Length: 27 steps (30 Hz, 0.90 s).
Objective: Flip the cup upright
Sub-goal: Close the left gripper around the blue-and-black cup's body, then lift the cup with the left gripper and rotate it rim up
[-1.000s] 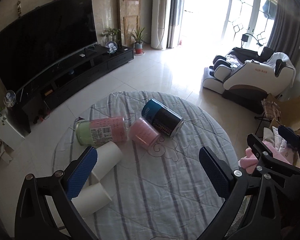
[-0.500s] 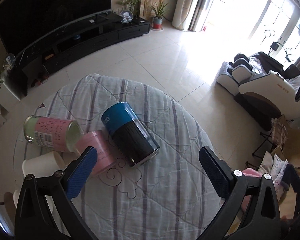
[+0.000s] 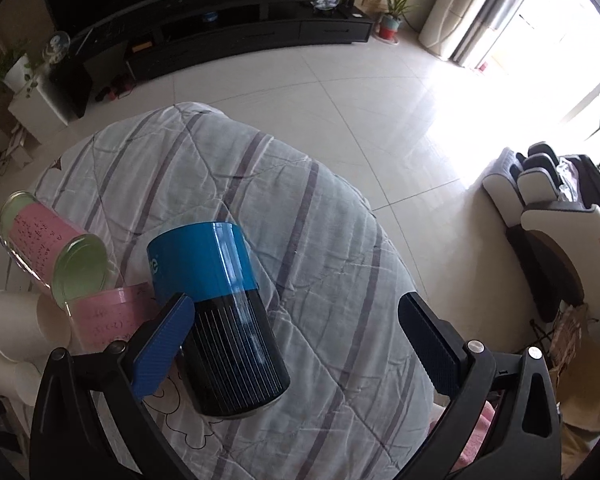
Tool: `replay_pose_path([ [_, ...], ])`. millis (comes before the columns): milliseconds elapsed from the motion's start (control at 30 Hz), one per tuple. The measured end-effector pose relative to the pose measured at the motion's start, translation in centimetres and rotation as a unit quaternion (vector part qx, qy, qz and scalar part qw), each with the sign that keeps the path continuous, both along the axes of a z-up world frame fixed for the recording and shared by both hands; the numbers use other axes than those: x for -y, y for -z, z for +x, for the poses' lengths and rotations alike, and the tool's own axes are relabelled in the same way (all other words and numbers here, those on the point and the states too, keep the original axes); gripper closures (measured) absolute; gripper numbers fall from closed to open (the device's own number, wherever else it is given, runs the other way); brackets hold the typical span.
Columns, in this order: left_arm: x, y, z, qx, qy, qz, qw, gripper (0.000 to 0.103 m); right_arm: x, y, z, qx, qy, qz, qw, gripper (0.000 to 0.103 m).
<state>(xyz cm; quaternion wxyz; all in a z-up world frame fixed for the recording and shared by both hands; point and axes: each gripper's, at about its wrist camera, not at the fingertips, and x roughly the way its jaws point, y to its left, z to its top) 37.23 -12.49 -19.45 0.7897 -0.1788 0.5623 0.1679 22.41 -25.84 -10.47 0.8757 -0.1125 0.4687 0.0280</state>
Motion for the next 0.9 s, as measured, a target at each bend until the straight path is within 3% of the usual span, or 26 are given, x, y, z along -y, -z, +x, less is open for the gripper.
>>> replay_pose_path([
  [133, -0.6, 0.5, 1.1, -0.011, -0.018, 0.037, 0.9991, 0.000, -0.3, 0.7, 0.5, -0.009, -0.007, -0.007, 1.000, 0.020],
  [367, -3.0, 1.7, 0.0, -0.061, -0.087, 0.003, 0.9943, 0.000, -0.3, 1.2, 0.9, -0.027, -0.010, -0.009, 1.000, 0.020],
  [600, -3.9, 4.0, 0.1, -0.092, -0.095, -0.003, 0.9913, 0.001, -1.0, 1.3, 1.4, -0.030, -0.017, -0.016, 0.999, 0.020],
  [633, -4.1, 4.1, 0.2, -0.093, -0.096, -0.004, 0.9910, 0.003, -1.2, 1.4, 1.4, -0.031, -0.018, -0.017, 0.999, 0.020],
  [733, -4.7, 4.6, 0.3, -0.109, -0.104, 0.021, 0.9883, 0.030, -1.4, 1.7, 1.3, -0.038, -0.021, -0.017, 0.999, 0.020],
  [900, -5.5, 4.5, 0.3, -0.101, -0.097, 0.003, 0.9901, 0.030, -1.7, 1.9, 1.1, -0.044, -0.024, -0.016, 0.999, 0.020],
])
